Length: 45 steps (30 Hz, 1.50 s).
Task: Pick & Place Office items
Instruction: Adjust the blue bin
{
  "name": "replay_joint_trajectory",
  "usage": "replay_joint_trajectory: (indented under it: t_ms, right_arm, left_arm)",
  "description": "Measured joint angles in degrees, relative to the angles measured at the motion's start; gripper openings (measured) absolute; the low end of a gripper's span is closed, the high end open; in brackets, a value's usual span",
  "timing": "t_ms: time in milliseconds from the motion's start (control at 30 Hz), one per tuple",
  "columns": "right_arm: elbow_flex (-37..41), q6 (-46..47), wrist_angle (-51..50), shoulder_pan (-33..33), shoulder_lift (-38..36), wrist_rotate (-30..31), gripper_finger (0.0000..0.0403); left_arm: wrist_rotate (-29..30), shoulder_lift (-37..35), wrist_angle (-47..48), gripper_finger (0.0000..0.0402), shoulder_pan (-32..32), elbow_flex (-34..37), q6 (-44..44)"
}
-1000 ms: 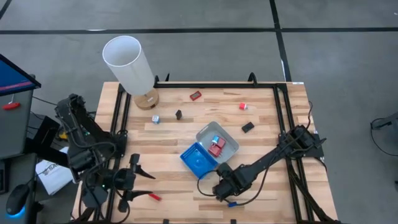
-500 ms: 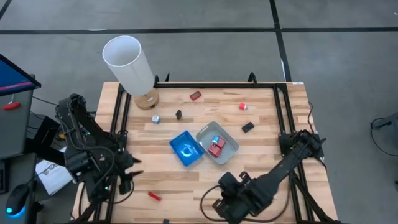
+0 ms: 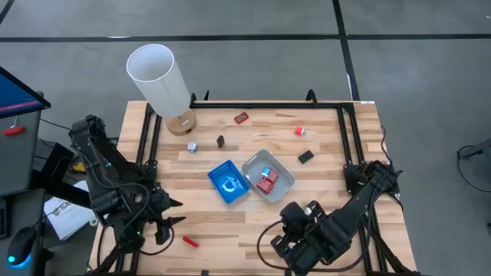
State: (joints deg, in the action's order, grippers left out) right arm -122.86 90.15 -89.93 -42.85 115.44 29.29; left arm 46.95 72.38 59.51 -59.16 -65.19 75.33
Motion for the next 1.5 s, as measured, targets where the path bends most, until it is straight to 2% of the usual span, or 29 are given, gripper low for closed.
replay_joint_trajectory:
  t_ms: [200,367,467,633,733,900,1067,1367,1500]
  right_arm:
    - [1.81,6.48,-0.09,-1.61,-0.02,0.86,0.001]
    - [2.22,13.16,-0.12,-3.3,-0.02,1.69,0.004]
    - [2.22,17.11,-0.09,-4.65,-0.02,2.24,0.0054]
    - [2.22,22.03,-0.07,-6.93,-0.02,3.3,0.0054]
    - [2.22,24.05,-0.07,-8.04,-0.02,4.2,0.005]
    - [2.2,25.93,0.31,-9.63,-0.02,5.06,0.0037]
    - [2.2,26.93,0.36,-11.04,-0.02,6.89,0.0017]
    - [2.2,26.95,0.88,-11.9,-0.02,6.73,0.0001]
    - [2.2,27.08,1.66,-12.53,-0.03,6.69,0.0001]
  left_arm:
    - [-0.81,0.0,-0.72,0.0218,4.88,2.22,-0.03]
    - [-2.98,0.0,-0.64,0.0193,15.94,3.99,1.22]
    - [-10.07,0.0,-0.81,0.0147,26.49,4.7,-1.98]
    - [-24.9,0.02,-6.18,0.0025,44.26,7.48,-17.26]
    - [-34.47,0.25,-11.6,0.0008,52.95,9.92,-24.79]
    - [-42.43,1.83,-16.55,0.0001,62.88,14.31,-29.46]
    - [-44.34,4.8,-20.4,0.0001,65.66,16.79,-31.96]
    - [-45.39,13.72,-26.79,0.0,65.13,16.98,-31.73]
    - [-46.0,14.78,-27.87,0.0,64.2,16.98,-31.53]
